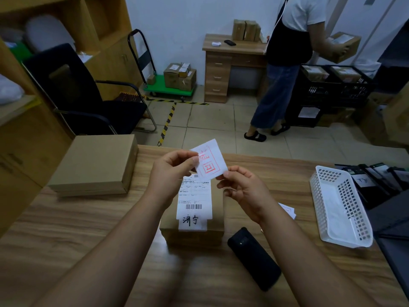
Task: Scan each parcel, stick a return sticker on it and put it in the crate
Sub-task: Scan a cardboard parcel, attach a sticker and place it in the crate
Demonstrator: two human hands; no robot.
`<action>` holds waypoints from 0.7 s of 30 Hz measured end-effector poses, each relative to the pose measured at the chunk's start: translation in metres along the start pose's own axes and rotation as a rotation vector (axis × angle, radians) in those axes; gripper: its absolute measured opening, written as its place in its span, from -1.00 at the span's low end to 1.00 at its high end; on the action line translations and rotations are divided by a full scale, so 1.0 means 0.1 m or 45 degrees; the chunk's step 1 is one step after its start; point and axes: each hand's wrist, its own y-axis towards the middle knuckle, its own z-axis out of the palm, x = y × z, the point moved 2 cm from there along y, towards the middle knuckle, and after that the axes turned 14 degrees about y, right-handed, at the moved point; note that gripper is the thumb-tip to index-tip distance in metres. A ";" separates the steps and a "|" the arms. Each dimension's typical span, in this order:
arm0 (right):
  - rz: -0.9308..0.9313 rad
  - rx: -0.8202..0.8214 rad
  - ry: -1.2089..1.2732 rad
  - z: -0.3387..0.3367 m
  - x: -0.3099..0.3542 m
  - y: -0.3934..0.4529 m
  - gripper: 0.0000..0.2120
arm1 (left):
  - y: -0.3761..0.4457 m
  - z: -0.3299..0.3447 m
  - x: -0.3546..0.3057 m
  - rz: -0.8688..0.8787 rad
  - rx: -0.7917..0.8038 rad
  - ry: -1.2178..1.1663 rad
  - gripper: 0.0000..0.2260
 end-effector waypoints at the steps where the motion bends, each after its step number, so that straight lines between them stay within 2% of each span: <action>1: -0.001 0.007 0.025 0.00 0.00 0.00 -0.89 | -0.01 0.00 -0.01 0.008 0.009 0.003 -0.93; 7: 0.010 0.034 -0.002 0.02 0.00 -0.04 -0.83 | -0.05 -0.02 -0.01 0.033 0.022 0.017 -0.84; 10: -0.014 0.018 0.020 0.00 0.01 -0.03 -0.86 | -0.08 -0.02 -0.01 0.060 0.034 0.051 -0.90; 12: -0.012 0.040 0.092 -0.02 0.01 -0.03 -0.95 | -0.10 0.01 0.00 0.052 -0.023 0.034 -0.93; 15: 0.078 0.133 0.031 0.02 -0.07 -0.06 -0.81 | -0.12 0.04 0.04 -0.025 -0.158 -0.079 -0.91; 17: 0.071 0.107 -0.031 0.06 -0.12 -0.07 -0.90 | -0.12 0.07 0.06 -0.033 -0.187 -0.066 -0.88; 19: 0.044 0.017 -0.026 0.08 -0.13 -0.06 -0.91 | -0.13 0.07 0.08 0.053 -0.232 0.161 -0.84; 21: 0.019 -0.063 -0.103 0.04 -0.10 -0.04 -0.90 | -0.15 0.02 0.04 0.389 -0.353 0.640 -0.82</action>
